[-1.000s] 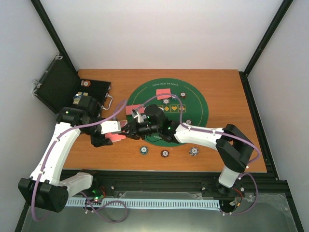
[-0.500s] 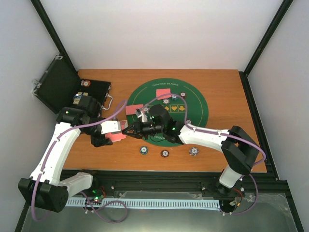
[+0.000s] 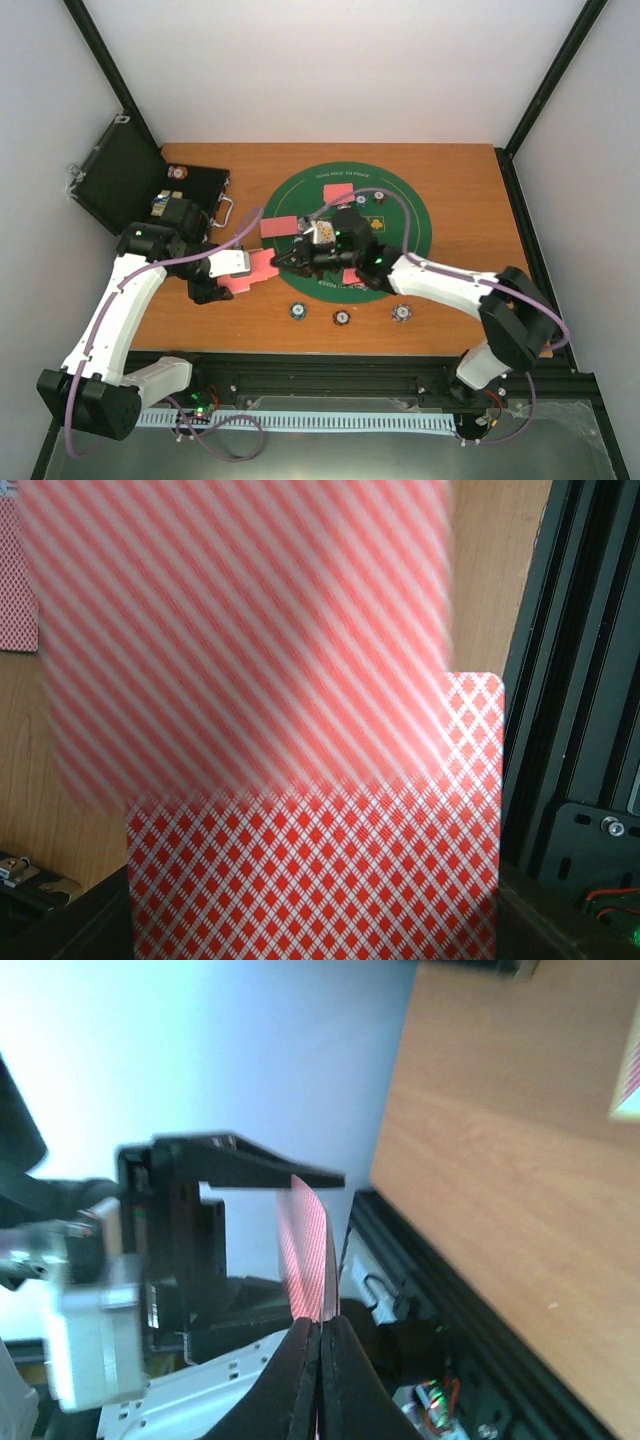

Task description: Distribute texas hold em gaming equipment

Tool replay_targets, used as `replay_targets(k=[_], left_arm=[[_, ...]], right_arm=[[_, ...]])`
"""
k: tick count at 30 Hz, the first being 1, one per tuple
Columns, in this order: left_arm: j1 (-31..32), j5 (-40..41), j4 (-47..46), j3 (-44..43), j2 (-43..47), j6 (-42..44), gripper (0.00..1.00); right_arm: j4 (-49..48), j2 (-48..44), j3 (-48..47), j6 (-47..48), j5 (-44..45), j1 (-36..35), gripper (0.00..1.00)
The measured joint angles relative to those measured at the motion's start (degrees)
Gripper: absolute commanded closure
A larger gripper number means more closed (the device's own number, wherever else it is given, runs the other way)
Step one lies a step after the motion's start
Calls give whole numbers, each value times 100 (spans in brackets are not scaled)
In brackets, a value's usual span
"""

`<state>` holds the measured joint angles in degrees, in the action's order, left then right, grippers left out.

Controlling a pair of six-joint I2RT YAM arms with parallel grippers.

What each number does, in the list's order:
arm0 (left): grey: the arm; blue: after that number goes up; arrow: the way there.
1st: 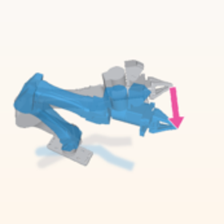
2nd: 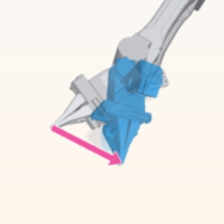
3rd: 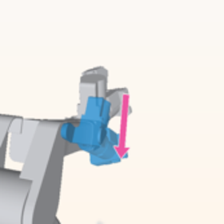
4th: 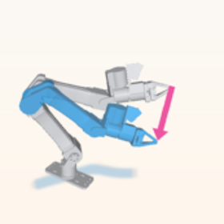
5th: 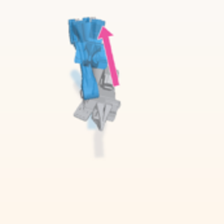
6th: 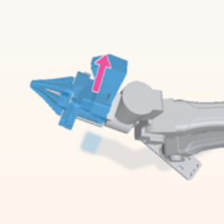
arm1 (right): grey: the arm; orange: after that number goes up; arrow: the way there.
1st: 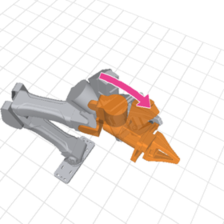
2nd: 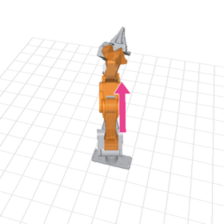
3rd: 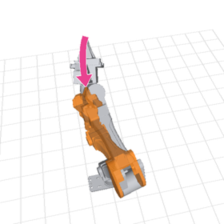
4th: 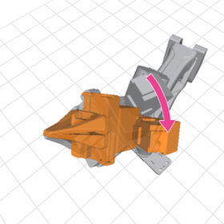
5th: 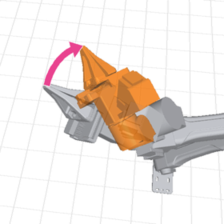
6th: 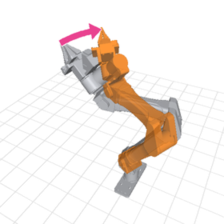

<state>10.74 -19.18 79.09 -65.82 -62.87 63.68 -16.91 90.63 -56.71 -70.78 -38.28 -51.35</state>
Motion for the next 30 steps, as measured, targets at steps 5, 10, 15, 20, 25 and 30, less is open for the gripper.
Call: replay_targets(k=[5,10,15,20,25,30], left_arm=[[0,94,0,7,2,2,98],[0,92,2,7,2,-2,98],[0,92,2,9,0,-2,98],[0,92,20,11,0,-4,98],[0,92,46,11,-17,-4,97],[0,92,46,11,-17,-4,97]], right_arm=[[1272,-852,-44,866,138,872,97],[3008,-839,-866,2267,509,1615,97],[4767,76,-2391,3825,2020,1681,97],[5786,1016,-3386,4962,4249,1462,97],[6323,2339,-3851,5995,6710,765,97],[6203,3073,-3928,6752,7755,201,97]])
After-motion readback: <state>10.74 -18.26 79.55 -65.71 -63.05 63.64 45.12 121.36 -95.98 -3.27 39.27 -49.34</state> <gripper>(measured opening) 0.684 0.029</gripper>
